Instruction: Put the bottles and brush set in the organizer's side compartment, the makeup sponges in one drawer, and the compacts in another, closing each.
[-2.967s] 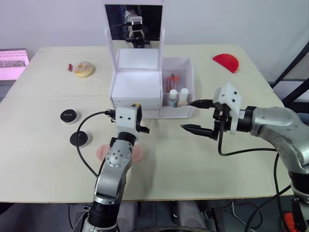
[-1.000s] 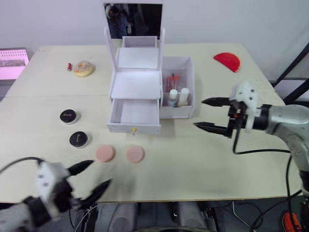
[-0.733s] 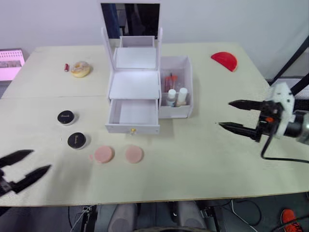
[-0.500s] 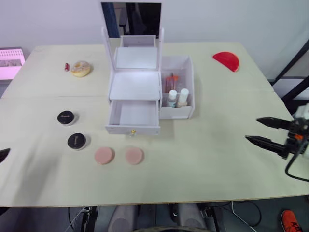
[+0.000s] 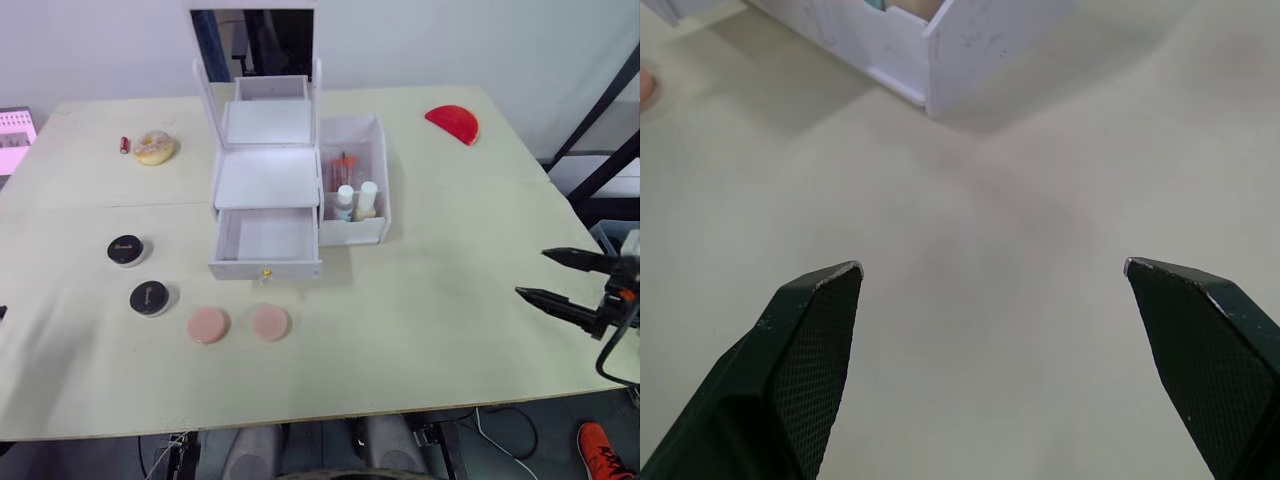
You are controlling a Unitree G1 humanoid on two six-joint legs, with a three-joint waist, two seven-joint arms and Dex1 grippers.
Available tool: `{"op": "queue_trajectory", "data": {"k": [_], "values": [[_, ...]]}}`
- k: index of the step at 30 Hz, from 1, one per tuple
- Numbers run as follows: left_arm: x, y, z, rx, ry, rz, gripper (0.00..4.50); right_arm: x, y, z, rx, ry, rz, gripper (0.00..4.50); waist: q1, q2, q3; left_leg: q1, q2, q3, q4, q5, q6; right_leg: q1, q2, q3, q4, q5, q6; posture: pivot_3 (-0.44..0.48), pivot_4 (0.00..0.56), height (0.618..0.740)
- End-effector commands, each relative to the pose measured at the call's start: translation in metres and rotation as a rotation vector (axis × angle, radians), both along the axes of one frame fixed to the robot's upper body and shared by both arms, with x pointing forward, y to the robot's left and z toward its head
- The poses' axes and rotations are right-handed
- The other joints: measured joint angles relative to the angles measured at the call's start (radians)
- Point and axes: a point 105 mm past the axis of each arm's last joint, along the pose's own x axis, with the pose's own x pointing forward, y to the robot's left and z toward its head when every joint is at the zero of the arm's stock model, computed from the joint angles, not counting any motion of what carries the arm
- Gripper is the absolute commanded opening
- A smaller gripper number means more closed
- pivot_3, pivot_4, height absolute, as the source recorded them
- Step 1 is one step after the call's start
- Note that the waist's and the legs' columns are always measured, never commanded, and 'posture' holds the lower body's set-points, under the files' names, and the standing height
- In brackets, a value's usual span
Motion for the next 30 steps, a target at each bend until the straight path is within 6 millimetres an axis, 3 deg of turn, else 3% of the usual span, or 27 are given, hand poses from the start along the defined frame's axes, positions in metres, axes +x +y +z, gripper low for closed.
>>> {"op": "queue_trajectory", "data": {"k": [1,3,6,9,12,14,20,30], "values": [[0.015,-0.023,0.013,0.036,-0.027,-0.111,4.46,0.006,0.023,0.020,-0.019,-0.073,0.075,4.50,0.001,0.000,0.000,0.000,0.000,0.000,0.000,0.000,0.000,0.000,0.000,0.000,0.000,0.000,0.000,0.000,0.150,0.739],[0.026,-0.048,0.010,0.032,-0.015,-0.209,4.46,0.010,0.043,0.026,-0.014,-0.094,0.135,4.50,0.000,0.000,0.000,0.000,0.000,0.000,0.000,0.000,0.000,0.000,0.000,0.000,0.001,0.001,0.000,0.000,0.150,0.739],[0.035,-0.102,-0.003,0.027,0.044,-0.401,4.46,0.014,0.079,0.031,0.002,-0.117,0.241,4.50,0.000,0.000,0.000,0.000,0.001,0.001,0.001,0.000,0.000,0.000,0.000,0.000,0.002,0.001,0.000,0.000,0.150,0.739],[0.035,-0.156,-0.015,0.000,0.077,-0.568,4.46,0.013,0.105,0.036,0.024,-0.131,0.319,4.50,0.000,-0.001,0.000,0.000,0.001,0.001,0.001,0.000,0.000,0.000,0.001,0.000,0.002,0.002,-0.002,0.000,0.150,0.739],[0.023,-0.209,-0.024,-0.045,0.108,-0.709,4.46,0.010,0.120,0.036,0.021,-0.127,0.371,4.50,0.001,-0.002,0.000,0.000,0.000,0.001,0.001,0.000,0.000,0.000,0.001,0.001,0.002,0.003,-0.002,0.000,0.150,0.739],[0.018,-0.230,-0.030,-0.063,0.122,-0.744,4.46,0.010,0.124,0.036,0.027,-0.128,0.384,4.50,0.002,-0.002,0.000,0.000,-0.001,0.001,0.001,-0.001,0.000,0.000,0.001,0.000,0.002,0.003,-0.002,0.000,0.150,0.739],[0.027,-0.273,-0.045,-0.086,0.068,-0.690,4.46,0.007,0.138,0.032,0.038,-0.127,0.418,4.50,0.006,-0.002,0.000,0.002,-0.002,0.001,0.005,-0.001,0.001,0.002,0.003,0.000,0.006,0.003,-0.002,0.000,0.150,0.739],[0.042,-0.307,-0.070,0.025,0.089,-0.688,4.46,0.004,0.143,0.029,0.062,-0.141,0.395,4.50,0.022,-0.003,-0.001,0.003,0.002,0.000,0.009,-0.001,0.001,0.003,0.009,0.001,0.008,0.003,-0.002,0.000,0.150,0.739]]}}
